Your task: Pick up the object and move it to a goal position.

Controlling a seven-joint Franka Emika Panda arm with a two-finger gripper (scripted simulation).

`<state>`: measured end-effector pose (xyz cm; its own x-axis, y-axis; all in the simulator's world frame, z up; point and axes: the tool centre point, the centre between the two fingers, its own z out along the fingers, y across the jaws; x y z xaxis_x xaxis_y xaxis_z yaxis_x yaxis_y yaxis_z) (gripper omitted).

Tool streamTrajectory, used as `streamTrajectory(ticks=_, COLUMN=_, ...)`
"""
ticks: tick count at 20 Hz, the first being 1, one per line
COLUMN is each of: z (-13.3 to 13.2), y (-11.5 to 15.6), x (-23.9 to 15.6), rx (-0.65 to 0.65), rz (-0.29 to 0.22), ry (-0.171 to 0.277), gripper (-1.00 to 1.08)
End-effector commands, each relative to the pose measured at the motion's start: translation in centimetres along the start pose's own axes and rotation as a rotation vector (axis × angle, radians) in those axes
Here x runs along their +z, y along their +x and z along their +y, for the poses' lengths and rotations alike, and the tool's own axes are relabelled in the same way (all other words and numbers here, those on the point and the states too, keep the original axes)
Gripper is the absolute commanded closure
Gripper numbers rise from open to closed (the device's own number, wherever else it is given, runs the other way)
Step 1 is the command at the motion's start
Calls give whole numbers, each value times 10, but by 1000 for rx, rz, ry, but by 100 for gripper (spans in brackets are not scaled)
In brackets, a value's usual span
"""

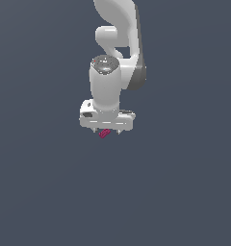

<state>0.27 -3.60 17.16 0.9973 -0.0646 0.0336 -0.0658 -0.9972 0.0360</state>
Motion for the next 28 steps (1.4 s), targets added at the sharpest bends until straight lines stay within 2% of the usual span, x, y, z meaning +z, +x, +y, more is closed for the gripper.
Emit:
streamTrajectory(ticks=1, z=1, y=-5, x=7, rx=38, rz=-3, ry=4, gripper=-92)
streamTrajectory(ticks=7, z=5, y=-23, x=32, rx=180, rz=-13, ry=17, gripper=-92)
streamTrajectory(ticks=19, z=21, y=-77, x=88, rx=555, rz=-37, ry=28, gripper=-92)
streamTrajectory(ticks=28, z=28, y=-100, x=105, rx=696, rz=-44, ry=23, gripper=-92)
